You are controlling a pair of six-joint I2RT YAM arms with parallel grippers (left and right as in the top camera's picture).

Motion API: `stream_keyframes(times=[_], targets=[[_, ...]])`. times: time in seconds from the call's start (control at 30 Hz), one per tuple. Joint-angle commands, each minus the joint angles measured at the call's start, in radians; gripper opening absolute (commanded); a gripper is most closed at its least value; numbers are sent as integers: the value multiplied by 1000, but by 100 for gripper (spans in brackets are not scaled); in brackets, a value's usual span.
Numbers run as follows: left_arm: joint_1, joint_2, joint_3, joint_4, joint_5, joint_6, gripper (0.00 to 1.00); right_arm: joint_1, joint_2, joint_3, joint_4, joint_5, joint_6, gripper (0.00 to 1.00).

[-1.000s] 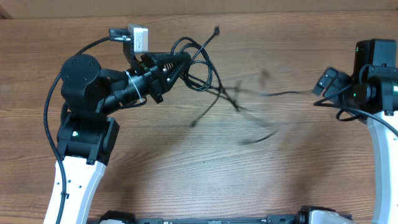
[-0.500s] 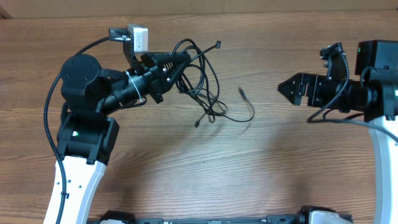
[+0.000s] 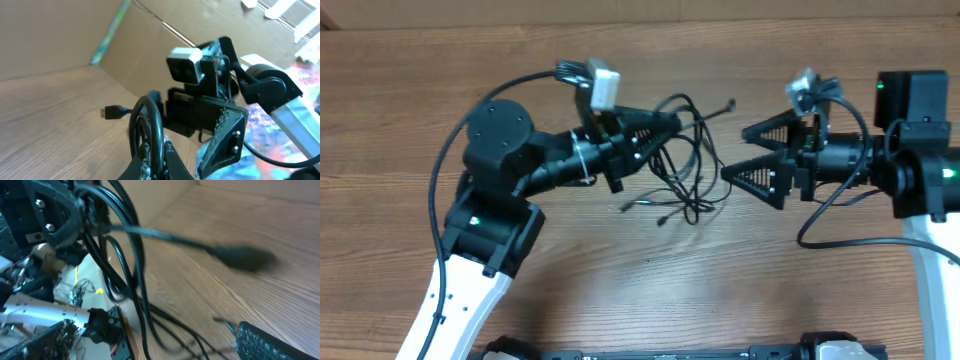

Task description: Untangle cables

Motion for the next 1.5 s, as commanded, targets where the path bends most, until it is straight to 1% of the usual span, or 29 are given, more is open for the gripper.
stream_keyframes(times=[0.0,0.23,0.27,0.33,0.37,0.43,0.5,0.53,0.57,0.6,0.63,0.67,0.7,0.73,0.77,0.8,0.9,0.97,1.0,1.03,1.1,1.17,1.27,1.33,1.4,1.47], targets=[[-36,0,19,12,10,-3,4,46,-10,-1,20,-20,-15,100],[-68,0,19,11,0,-3,4,128,-9,-1,57,-21,-15,99],[-68,0,19,11,0,-3,4,137,-9,-2,58,-21,-15,98],[-71,0,19,11,0,-3,4,157,-9,-2,59,-20,-15,93],[-75,0,19,11,0,-3,4,166,-9,-2,61,-20,-16,87],[-86,5,19,11,-1,-3,4,183,-9,-2,72,-20,-16,63],[-90,10,19,6,-13,-3,4,195,-9,-2,79,-20,-15,36],[-90,18,19,3,-19,-3,4,197,-9,-2,79,-20,-15,17],[-89,21,19,3,-22,-2,4,197,-9,-2,79,-20,-15,9],[-89,26,19,4,-27,-3,4,197,-9,-2,79,-20,-15,4],[-89,30,19,4,-31,-2,4,197,-9,-2,79,-20,-15,4],[-89,31,19,3,-36,-2,7,197,-9,-2,79,-19,-15,4],[-89,33,19,-1,-46,-2,20,197,-9,-2,79,-17,-15,4],[-89,32,19,-5,-50,-2,39,197,-9,-2,79,-11,-14,4],[-89,32,19,-6,-50,-2,82,196,-9,-2,79,8,-11,4],[-89,32,19,-18,-50,-2,100,196,-9,-2,79,11,-11,4],[-58,32,19,-76,-50,-2,100,196,-9,-2,84,11,-11,4],[14,31,19,-143,-49,-26,100,196,-9,-1,93,59,10,4],[55,31,19,-182,-48,-61,100,196,-9,-2,101,93,45,4],[79,31,19,-200,-37,-69,100,196,-9,-2,107,109,62,4],[139,31,19,-206,67,-43,100,196,-9,-2,137,116,97,4],[171,31,19,-208,128,-23,100,196,-9,-1,155,116,99,4],[204,31,19,-208,171,-21,100,196,-9,-2,164,112,99,4],[214,31,19,-206,171,-21,100,196,-9,-2,165,94,98,4],[207,31,19,-206,172,-20,100,196,-9,-2,165,73,98,4],[179,31,19,-206,175,9,100,197,-9,-2,166,32,90,4]])
